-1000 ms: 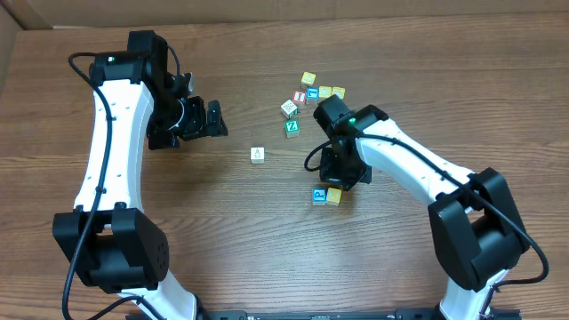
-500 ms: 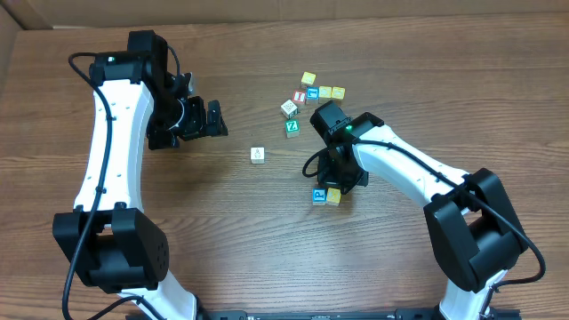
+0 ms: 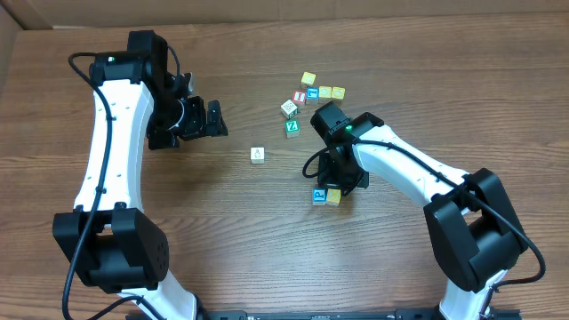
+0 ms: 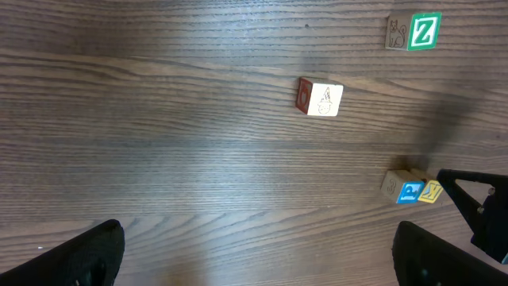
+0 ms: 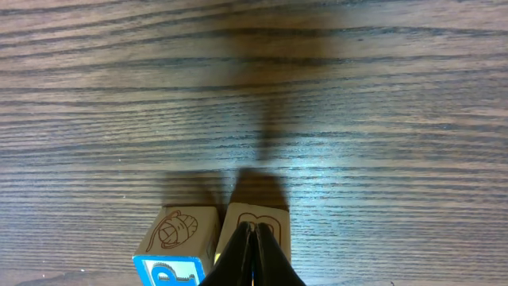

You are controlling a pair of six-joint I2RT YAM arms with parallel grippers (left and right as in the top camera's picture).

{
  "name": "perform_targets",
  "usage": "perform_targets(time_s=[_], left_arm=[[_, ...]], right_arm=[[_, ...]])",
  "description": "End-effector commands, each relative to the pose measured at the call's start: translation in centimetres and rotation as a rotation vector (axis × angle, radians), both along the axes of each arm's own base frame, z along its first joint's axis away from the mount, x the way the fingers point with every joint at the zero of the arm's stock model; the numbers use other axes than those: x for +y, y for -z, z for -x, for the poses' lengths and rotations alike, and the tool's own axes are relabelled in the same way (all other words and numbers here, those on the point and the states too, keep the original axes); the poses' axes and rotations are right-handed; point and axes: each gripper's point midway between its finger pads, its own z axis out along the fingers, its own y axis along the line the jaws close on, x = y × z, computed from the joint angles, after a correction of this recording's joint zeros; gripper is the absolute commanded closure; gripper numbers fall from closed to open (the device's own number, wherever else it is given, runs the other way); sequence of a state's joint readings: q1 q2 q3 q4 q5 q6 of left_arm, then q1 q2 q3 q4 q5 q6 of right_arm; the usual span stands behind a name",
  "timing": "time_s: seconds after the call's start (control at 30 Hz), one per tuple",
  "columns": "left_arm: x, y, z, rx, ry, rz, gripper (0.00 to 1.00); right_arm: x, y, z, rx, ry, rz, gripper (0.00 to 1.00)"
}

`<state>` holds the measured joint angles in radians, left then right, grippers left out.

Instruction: Flip 5 blocks

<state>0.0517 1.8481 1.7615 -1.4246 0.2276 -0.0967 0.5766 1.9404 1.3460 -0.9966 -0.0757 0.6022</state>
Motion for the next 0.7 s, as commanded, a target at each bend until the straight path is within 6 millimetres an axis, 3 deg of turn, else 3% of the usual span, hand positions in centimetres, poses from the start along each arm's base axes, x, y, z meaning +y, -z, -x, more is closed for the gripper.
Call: perform_targets(time_s=[0.0,0.47,0.67], left_arm=[[-0.2,-0.2,-0.6,-0.014,0.010,-0.003,0.00],[-0.2,-0.2,-0.6,-0.015,0.010,-0.003,0.00],[-0.2,-0.2,-0.6,-0.014,0.010,-0.003,0.00]], right_arm=[[0.1,0.1,0.2,0.009,-0.009,-0.006,0.96],[0.9,0.0,-0.1,0.002,-0.010,-0.046,0.96],[1.4,-1.5,-1.6,-0.040,-0.026,-0.069,0.96]])
